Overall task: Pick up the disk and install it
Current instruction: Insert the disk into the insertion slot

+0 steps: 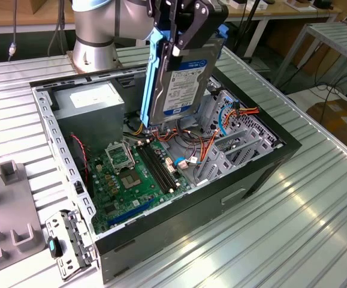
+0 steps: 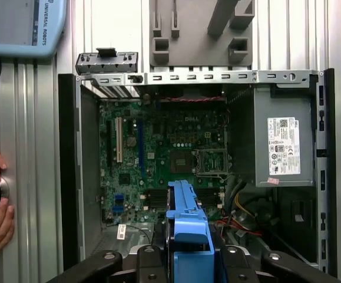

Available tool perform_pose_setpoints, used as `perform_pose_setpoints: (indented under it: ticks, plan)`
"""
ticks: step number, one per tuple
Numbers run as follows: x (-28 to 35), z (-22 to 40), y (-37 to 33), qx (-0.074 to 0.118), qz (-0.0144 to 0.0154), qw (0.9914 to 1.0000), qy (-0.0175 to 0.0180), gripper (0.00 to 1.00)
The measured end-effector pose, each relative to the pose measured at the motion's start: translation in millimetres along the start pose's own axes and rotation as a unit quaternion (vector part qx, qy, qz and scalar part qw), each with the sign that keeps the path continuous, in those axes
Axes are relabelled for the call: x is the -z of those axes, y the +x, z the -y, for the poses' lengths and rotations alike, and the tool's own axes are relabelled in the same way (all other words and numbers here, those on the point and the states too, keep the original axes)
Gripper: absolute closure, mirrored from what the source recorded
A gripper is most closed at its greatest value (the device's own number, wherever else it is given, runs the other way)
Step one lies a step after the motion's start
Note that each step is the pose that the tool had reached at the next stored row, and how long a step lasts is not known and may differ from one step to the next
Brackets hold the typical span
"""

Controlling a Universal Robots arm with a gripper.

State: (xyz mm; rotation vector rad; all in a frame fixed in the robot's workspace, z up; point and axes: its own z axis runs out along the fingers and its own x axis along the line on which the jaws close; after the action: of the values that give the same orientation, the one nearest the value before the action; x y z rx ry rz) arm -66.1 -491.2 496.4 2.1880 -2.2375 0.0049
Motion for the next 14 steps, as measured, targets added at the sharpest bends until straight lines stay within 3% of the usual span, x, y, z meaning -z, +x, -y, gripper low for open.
perform_pose_setpoints:
  ticks: [5, 14]
  plan:
    - [-0.5, 10.4, -0.2, 0.000, 0.0000, 1.00000, 0.0000, 0.63]
    - [-0.6, 12.2, -0.3, 0.000, 0.0000, 1.00000, 0.0000, 0.63]
